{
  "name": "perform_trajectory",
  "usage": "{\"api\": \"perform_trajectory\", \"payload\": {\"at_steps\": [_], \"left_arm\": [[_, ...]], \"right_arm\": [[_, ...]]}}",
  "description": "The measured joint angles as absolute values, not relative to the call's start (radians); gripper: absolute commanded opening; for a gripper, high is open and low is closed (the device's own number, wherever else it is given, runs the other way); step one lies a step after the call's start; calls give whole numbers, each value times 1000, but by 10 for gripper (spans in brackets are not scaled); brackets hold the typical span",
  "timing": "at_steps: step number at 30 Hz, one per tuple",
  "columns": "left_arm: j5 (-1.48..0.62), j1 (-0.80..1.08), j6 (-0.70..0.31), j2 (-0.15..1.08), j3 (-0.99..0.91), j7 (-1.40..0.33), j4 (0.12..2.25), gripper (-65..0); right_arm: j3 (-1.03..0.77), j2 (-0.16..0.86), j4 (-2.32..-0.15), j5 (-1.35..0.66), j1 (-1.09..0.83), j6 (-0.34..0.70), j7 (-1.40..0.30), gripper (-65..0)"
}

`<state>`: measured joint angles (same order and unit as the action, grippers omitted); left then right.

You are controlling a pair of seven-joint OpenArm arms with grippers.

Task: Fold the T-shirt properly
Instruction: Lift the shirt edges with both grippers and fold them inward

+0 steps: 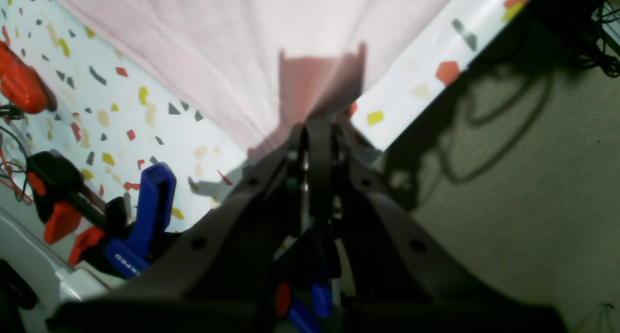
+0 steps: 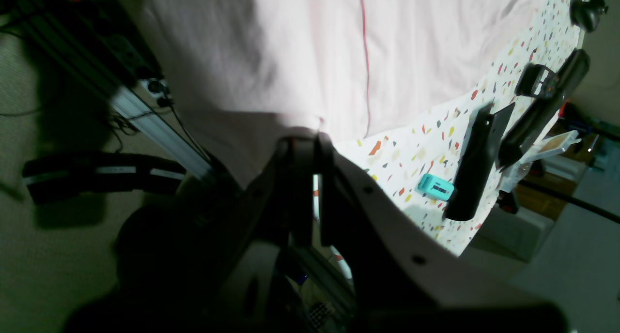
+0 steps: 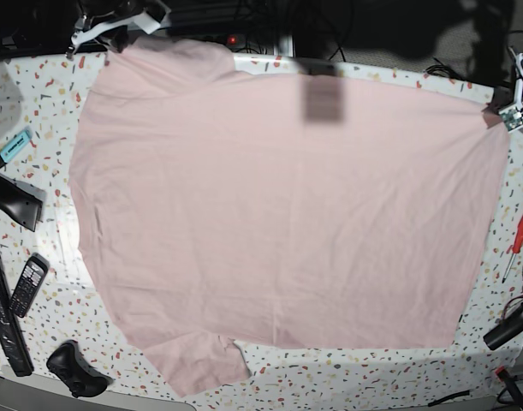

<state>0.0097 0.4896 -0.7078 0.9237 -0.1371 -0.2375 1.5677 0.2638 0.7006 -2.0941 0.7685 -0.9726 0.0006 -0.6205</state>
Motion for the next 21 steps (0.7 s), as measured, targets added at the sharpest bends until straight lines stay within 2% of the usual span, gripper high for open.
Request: {"api": "perform_trajectory", "payload": {"at_steps": [7,11,15,21], "left_arm": [[60,506,-710,950,-137,-254,1568,-650],[63,492,-710,976,-137,-171,1568,-650],[59,448,-709,969,-138,-162,1568,-650],[60,393,-631,970,-137,-157,1568,-650]], "right_arm": [[264,701,-2156,768,-971,-1,-641,-650],[260,696,-2183,761,-914,-15,-641,-650],[244,626,-2182,684,-793,-22,-642,-650],[245,541,-2182,630,-637,5,-628,-650]]}}
